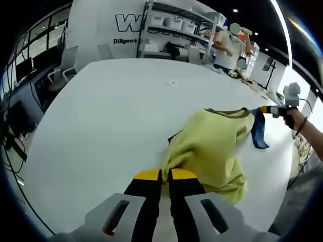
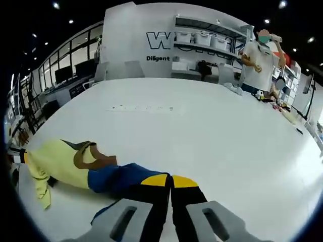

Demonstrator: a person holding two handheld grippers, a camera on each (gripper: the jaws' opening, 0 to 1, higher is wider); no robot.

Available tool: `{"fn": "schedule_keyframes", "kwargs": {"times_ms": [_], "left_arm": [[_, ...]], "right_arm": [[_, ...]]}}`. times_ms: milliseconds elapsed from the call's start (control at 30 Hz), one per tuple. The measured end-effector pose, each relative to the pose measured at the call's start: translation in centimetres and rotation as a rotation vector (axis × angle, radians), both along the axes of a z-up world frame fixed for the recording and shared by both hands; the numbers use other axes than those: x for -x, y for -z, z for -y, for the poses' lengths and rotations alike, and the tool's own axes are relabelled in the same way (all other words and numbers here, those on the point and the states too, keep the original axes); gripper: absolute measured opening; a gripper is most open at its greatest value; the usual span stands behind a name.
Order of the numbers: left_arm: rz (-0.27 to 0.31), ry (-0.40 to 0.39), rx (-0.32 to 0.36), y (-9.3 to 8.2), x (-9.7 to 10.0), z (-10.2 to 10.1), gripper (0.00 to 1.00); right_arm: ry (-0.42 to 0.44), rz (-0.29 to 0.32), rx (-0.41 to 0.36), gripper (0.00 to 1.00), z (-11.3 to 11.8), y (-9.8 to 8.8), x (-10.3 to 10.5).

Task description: Fold the garment on the visible template until the final outline fits inside the template.

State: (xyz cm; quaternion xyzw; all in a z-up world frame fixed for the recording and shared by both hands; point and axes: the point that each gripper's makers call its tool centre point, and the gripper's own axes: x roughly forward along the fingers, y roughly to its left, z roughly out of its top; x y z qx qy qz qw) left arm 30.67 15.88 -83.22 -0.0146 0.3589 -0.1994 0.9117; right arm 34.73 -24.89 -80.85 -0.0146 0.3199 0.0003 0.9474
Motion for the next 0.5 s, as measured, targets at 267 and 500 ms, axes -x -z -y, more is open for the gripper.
{"fn": "schedule_keyframes", "kwargs": {"times_ms": [267,500], "left_arm": [[0.045,0.035,-0.026,-1.0,0.1,-0.5,0.05],[0.163,0.025,-0.048,-3.2,-2.9,-1.7,0.09]], "right_arm": [[-0.001,0.005,0.040,0.00,0.5,-0.3,0.0],[-0.015,-0.002,0.049,0.00,0.4,-0.2,0.1]]}}
